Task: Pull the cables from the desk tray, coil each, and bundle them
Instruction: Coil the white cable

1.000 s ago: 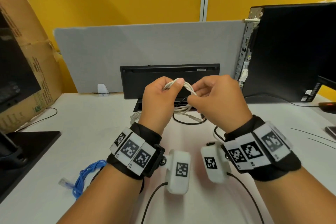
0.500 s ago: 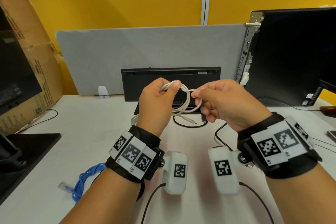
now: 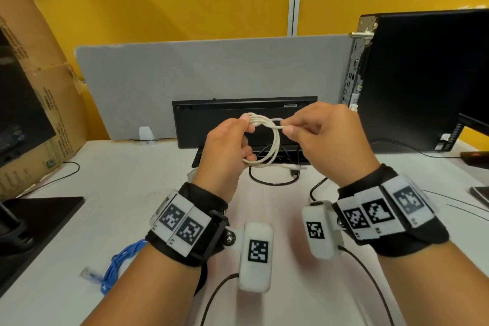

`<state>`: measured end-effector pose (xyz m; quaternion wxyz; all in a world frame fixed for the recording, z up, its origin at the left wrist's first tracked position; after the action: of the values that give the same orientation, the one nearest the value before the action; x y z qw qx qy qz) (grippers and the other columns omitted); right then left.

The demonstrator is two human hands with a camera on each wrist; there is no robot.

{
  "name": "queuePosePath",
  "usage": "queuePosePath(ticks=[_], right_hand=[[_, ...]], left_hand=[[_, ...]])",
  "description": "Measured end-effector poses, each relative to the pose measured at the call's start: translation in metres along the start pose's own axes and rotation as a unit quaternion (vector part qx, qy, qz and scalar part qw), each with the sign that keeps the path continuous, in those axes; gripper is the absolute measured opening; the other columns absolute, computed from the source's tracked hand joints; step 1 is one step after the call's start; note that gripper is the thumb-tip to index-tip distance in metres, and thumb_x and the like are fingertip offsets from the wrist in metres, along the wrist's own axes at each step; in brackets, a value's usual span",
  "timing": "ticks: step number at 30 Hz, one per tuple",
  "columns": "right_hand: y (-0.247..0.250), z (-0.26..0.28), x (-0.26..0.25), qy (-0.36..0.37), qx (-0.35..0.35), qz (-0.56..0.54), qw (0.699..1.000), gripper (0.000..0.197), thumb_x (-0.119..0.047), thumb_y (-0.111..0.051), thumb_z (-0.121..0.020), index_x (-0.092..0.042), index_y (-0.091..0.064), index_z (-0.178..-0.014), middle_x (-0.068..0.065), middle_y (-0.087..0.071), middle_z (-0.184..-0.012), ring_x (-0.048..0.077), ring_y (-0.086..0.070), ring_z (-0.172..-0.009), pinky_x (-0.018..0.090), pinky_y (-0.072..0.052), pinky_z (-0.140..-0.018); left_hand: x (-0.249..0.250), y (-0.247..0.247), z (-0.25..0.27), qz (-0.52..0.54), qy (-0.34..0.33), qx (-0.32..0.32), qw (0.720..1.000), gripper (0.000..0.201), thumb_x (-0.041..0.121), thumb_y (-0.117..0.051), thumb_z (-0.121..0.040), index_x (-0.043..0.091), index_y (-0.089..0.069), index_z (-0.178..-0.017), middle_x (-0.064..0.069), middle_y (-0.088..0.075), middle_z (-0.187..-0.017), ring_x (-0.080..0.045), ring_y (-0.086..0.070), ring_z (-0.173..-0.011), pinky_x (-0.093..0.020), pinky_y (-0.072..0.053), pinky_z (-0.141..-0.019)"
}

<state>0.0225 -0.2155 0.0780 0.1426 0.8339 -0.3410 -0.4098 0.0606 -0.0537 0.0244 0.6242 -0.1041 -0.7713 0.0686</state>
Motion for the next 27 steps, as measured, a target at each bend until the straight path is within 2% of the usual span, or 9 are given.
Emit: queuePosePath(ticks=[2, 4, 7, 9, 12, 15, 19, 24, 27], right_hand=[[-0.008, 0.003, 0.007, -0.044, -0.012, -0.126, 0.991, 0.010, -0.010, -0.069, -0.087, -0.011, -0.078, -0.092, -0.002, -0.074, -0.083, 0.010, -0.071, -0.077, 0.024, -0.056, -0.075], [-0.017, 0.007, 0.010, -0.089, -0.029, -0.259, 0.961, 0.012, -0.004, -0.065, -0.089, -0.005, -0.076, -0.094, 0.005, -0.076, -0.082, 0.016, -0.074, -0.078, 0.026, -0.059, -0.073], [-0.022, 0.009, 0.013, -0.135, -0.036, -0.356, 0.924, 0.013, -0.005, -0.063, -0.090, 0.001, -0.073, -0.096, 0.013, -0.076, -0.083, 0.024, -0.075, -0.079, 0.030, -0.060, -0.073], [-0.023, 0.010, 0.012, -0.140, -0.046, -0.369, 0.917, 0.015, -0.010, -0.069, -0.086, -0.001, -0.073, -0.097, 0.012, -0.076, -0.084, 0.024, -0.075, -0.080, 0.032, -0.061, -0.075], [-0.022, 0.011, 0.010, -0.135, -0.046, -0.311, 0.940, 0.032, -0.012, -0.083, -0.072, -0.011, -0.073, -0.103, 0.004, -0.077, -0.086, 0.018, -0.075, -0.080, 0.034, -0.060, -0.077], [-0.022, 0.012, 0.011, -0.150, -0.037, -0.290, 0.945, 0.041, -0.007, -0.083, -0.070, -0.014, -0.070, -0.109, 0.004, -0.077, -0.084, 0.017, -0.075, -0.078, 0.037, -0.060, -0.079], [-0.025, 0.014, 0.011, -0.197, -0.065, -0.343, 0.916, 0.050, 0.001, -0.075, -0.078, -0.010, -0.058, -0.125, 0.012, -0.076, -0.081, 0.025, -0.075, -0.079, 0.042, -0.060, -0.079], [-0.025, 0.012, 0.011, -0.232, -0.102, -0.404, 0.879, 0.044, 0.005, -0.061, -0.088, -0.008, -0.054, -0.129, 0.022, -0.071, -0.092, 0.030, -0.069, -0.081, 0.046, -0.056, -0.088], [-0.024, 0.012, 0.011, -0.250, -0.132, -0.455, 0.845, 0.037, 0.003, -0.048, -0.096, -0.004, -0.049, -0.132, 0.015, -0.066, -0.079, 0.023, -0.063, -0.072, 0.039, -0.057, -0.076]], left_hand=[[-0.002, -0.004, 0.001, 0.074, 0.033, -0.014, 0.997, 0.025, 0.022, -0.043, -0.102, 0.011, -0.055, -0.082, 0.004, -0.032, -0.056, -0.009, -0.028, -0.050, -0.027, -0.031, -0.054], [-0.003, -0.007, 0.002, 0.104, 0.043, -0.017, 0.993, 0.025, 0.020, -0.040, -0.102, 0.011, -0.052, -0.083, 0.003, -0.030, -0.058, -0.009, -0.028, -0.051, -0.026, -0.032, -0.054], [-0.005, -0.009, 0.003, 0.110, 0.042, -0.011, 0.993, 0.025, 0.020, -0.038, -0.103, 0.012, -0.051, -0.083, 0.002, -0.030, -0.058, -0.010, -0.028, -0.052, -0.026, -0.032, -0.055], [-0.006, -0.008, 0.004, 0.102, 0.035, -0.003, 0.994, 0.026, 0.022, -0.038, -0.103, 0.012, -0.051, -0.083, 0.002, -0.030, -0.059, -0.010, -0.029, -0.053, -0.026, -0.031, -0.056], [-0.007, -0.009, 0.003, 0.111, 0.032, 0.001, 0.993, 0.027, 0.023, -0.037, -0.104, 0.012, -0.051, -0.084, 0.003, -0.032, -0.058, -0.009, -0.031, -0.052, -0.024, -0.033, -0.054], [-0.010, -0.010, 0.004, 0.097, 0.038, -0.011, 0.994, 0.026, 0.025, -0.037, -0.104, 0.011, -0.052, -0.086, 0.003, -0.034, -0.060, -0.010, -0.034, -0.054, -0.027, -0.036, -0.060], [-0.009, -0.012, 0.004, 0.066, 0.043, -0.039, 0.996, 0.025, 0.023, -0.037, -0.105, 0.010, -0.055, -0.092, -0.001, -0.037, -0.066, -0.013, -0.040, -0.060, -0.032, -0.046, -0.070], [-0.005, -0.013, 0.006, 0.030, 0.036, -0.065, 0.997, 0.026, 0.017, -0.037, -0.105, 0.007, -0.058, -0.092, -0.007, -0.045, -0.070, -0.018, -0.050, -0.065, -0.049, -0.050, -0.092], [-0.008, -0.016, 0.007, 0.012, 0.040, -0.081, 0.996, 0.026, 0.013, -0.039, -0.103, 0.005, -0.061, -0.090, -0.013, -0.051, -0.080, -0.019, -0.058, -0.069, -0.047, -0.055, -0.090]])
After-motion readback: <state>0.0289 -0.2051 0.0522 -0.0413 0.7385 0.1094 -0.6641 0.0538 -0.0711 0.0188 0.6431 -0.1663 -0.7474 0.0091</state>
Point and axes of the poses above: each hand's wrist, its own z-axis away from the middle knuckle, its own y-axis out of the back of the hand, x = y × z, the point moved 7 cm from there along -z, towards the middle knuckle
